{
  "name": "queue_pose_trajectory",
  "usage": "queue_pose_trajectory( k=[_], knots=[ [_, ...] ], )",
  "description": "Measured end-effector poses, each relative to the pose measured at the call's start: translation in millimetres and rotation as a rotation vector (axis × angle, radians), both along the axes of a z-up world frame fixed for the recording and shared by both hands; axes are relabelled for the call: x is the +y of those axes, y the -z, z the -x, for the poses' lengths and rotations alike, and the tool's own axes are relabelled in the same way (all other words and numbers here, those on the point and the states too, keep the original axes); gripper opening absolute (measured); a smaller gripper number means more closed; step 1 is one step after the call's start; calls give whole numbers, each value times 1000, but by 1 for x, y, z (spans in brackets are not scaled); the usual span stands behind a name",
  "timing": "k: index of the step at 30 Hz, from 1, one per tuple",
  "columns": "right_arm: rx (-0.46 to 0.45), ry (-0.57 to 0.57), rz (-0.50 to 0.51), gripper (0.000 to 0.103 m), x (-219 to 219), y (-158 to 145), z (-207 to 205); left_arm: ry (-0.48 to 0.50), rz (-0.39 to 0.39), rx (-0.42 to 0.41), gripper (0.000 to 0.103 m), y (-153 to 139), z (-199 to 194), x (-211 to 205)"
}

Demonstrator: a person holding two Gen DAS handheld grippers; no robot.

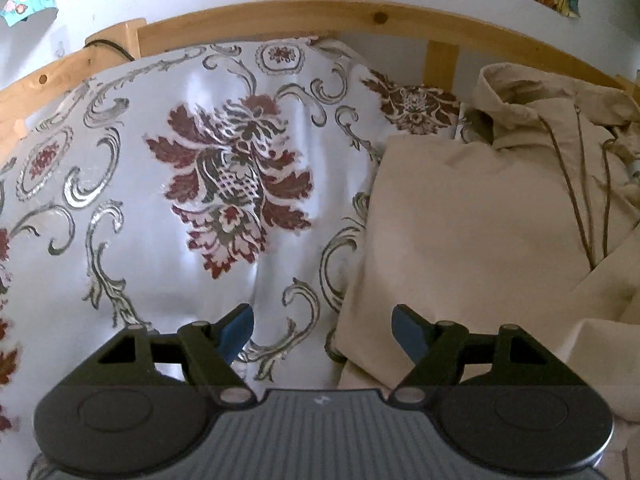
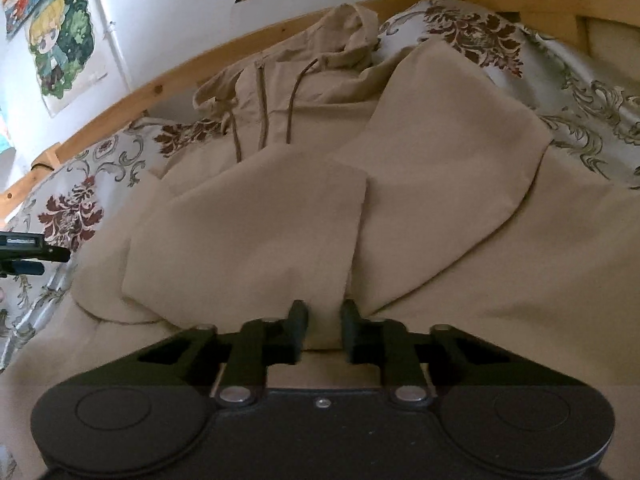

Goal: Fold large clothes

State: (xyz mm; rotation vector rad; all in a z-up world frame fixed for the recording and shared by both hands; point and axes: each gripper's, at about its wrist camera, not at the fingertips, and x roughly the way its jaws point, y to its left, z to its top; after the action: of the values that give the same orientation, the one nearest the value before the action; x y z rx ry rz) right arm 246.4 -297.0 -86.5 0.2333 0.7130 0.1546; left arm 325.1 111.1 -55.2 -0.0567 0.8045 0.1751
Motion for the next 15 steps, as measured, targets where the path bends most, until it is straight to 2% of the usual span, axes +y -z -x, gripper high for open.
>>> queue_pose_trajectory(
  k=[2,6,9,10,11,12,14,15],
  knots=[
    [8,18,-5,5,-3,-12,8,-4,-2,14,80,2,-2,-5],
    [17,53,-7,4,-9,-44,45,21,-12,8,80,-1,0,-18],
    [81,15,58,6,2,-44,56,50,-46,0,81,0,4,-32],
    [109,8,75,8,5,-41,57,52,-50,0,82,2,6,-35],
    [121,9,91,17,7,-38,58,57,-51,3,82,4,9,-39],
    [116,9,102,25,9,-37,58,63,-47,5,82,7,12,-42],
    [87,19,116,31,7,-39,56,82,-33,3,85,12,21,-45],
    [67,34,123,40,5,-40,55,90,-33,5,85,15,24,-46]
  ],
)
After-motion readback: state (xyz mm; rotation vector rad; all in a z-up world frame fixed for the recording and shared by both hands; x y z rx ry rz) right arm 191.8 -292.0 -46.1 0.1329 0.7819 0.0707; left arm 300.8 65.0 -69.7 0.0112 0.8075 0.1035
